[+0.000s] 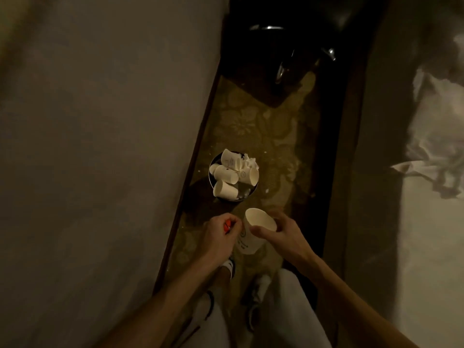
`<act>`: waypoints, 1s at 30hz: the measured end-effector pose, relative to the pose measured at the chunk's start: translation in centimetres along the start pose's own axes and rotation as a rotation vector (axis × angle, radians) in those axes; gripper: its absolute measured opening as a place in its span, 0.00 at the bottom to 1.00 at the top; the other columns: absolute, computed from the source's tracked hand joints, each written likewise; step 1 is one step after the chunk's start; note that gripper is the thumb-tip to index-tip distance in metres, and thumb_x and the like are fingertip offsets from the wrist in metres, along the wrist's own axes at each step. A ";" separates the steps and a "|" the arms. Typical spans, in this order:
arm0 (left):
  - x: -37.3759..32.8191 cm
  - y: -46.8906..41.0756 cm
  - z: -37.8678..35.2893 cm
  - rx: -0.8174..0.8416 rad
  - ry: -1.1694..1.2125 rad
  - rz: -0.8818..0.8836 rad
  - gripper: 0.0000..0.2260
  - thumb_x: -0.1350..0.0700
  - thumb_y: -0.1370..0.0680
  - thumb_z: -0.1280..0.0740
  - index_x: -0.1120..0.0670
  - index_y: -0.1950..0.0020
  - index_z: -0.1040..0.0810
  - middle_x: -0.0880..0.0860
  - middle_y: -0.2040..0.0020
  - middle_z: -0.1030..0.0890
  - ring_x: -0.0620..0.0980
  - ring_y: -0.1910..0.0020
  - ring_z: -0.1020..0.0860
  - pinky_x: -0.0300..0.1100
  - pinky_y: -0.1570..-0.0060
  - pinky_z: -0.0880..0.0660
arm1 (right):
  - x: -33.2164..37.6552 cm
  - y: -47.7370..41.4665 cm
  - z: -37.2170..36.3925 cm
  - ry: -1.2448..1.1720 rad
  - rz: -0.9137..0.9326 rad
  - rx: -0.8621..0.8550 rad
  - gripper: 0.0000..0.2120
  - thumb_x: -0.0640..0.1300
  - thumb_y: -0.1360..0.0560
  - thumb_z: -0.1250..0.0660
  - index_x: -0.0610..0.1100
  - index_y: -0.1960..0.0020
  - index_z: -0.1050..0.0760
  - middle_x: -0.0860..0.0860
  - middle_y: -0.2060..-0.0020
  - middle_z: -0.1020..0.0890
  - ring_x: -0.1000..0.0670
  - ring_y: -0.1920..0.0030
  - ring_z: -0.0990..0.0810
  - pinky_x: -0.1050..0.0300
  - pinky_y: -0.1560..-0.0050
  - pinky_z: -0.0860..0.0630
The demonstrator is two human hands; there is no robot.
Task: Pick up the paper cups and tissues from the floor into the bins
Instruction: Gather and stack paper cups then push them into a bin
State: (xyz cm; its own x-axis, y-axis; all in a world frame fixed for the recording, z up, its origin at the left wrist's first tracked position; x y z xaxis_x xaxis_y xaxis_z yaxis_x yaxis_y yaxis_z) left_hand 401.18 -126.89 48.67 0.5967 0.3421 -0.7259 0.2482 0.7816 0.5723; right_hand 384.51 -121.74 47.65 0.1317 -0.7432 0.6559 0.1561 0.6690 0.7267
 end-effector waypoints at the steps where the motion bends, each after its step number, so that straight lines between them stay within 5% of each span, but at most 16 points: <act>1: 1.0 -1.9 -0.4 -0.005 0.006 0.018 0.10 0.55 0.20 0.33 0.42 0.59 0.24 0.42 0.60 0.19 0.37 0.59 0.21 0.29 0.65 0.25 | -0.6 -2.2 -0.3 0.010 -0.002 -0.003 0.32 0.56 0.32 0.23 0.48 0.32 0.30 0.53 0.43 0.22 0.55 0.47 0.22 0.61 0.55 0.22; 6: 6.6 -11.0 -3.3 -0.100 0.097 0.123 0.08 0.53 0.21 0.33 0.42 0.59 0.23 0.43 0.62 0.20 0.37 0.60 0.21 0.32 0.66 0.26 | -4.5 -11.8 -1.1 0.087 0.025 -0.097 0.33 0.53 0.36 0.19 0.50 0.36 0.30 0.59 0.47 0.25 0.56 0.48 0.22 0.55 0.50 0.19; 11: 10.7 -18.0 -6.5 -0.123 0.139 0.116 0.08 0.52 0.21 0.33 0.41 0.59 0.23 0.38 0.58 0.19 0.38 0.59 0.21 0.32 0.63 0.23 | -8.1 -19.5 -2.0 0.204 0.153 -0.195 0.35 0.49 0.35 0.20 0.46 0.34 0.33 0.54 0.44 0.29 0.52 0.44 0.24 0.51 0.48 0.20; 15: 13.1 -21.4 -7.6 -0.154 0.139 0.152 0.09 0.52 0.21 0.32 0.43 0.60 0.22 0.42 0.62 0.19 0.42 0.66 0.21 0.41 0.66 0.22 | -9.5 -23.8 -3.0 0.317 0.248 -0.204 0.36 0.46 0.34 0.20 0.40 0.32 0.34 0.51 0.43 0.30 0.52 0.44 0.27 0.54 0.50 0.23; 21: 14.5 -24.0 -8.1 -0.190 0.162 0.207 0.09 0.54 0.21 0.32 0.44 0.60 0.22 0.47 0.64 0.20 0.44 0.68 0.23 0.40 0.68 0.24 | -11.1 -26.8 -3.7 0.515 0.299 -0.220 0.34 0.44 0.33 0.21 0.33 0.33 0.32 0.39 0.42 0.26 0.43 0.45 0.24 0.58 0.54 0.30; 25: 15.0 -24.6 -8.1 -0.204 0.154 0.257 0.06 0.53 0.21 0.32 0.49 0.58 0.21 0.49 0.63 0.20 0.48 0.63 0.22 0.46 0.65 0.22 | -11.7 -28.1 -4.0 0.553 0.274 -0.178 0.37 0.47 0.29 0.23 0.35 0.28 0.35 0.41 0.36 0.29 0.44 0.41 0.25 0.59 0.50 0.29; 30: 15.0 -25.9 -7.9 -0.212 0.068 0.234 0.07 0.54 0.20 0.33 0.52 0.57 0.21 0.48 0.63 0.20 0.44 0.62 0.22 0.38 0.65 0.24 | -11.9 -29.6 -4.2 0.615 0.239 -0.138 0.42 0.50 0.29 0.24 0.34 0.25 0.40 0.39 0.32 0.32 0.41 0.35 0.29 0.52 0.38 0.30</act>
State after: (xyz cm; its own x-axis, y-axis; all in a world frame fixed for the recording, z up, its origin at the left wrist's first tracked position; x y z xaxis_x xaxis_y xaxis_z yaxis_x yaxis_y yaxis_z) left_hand 397.66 -137.86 19.90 0.5645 0.5538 -0.6121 -0.0585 0.7665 0.6396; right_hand 382.39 -132.67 17.49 0.7055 -0.4706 0.5300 0.1719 0.8390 0.5162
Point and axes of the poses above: each hand's wrist, its own y-axis away from the middle knuckle, its own z-axis out of the back of the hand, x = y × z, the point moved 5 cm from there along -y, towards the middle knuckle
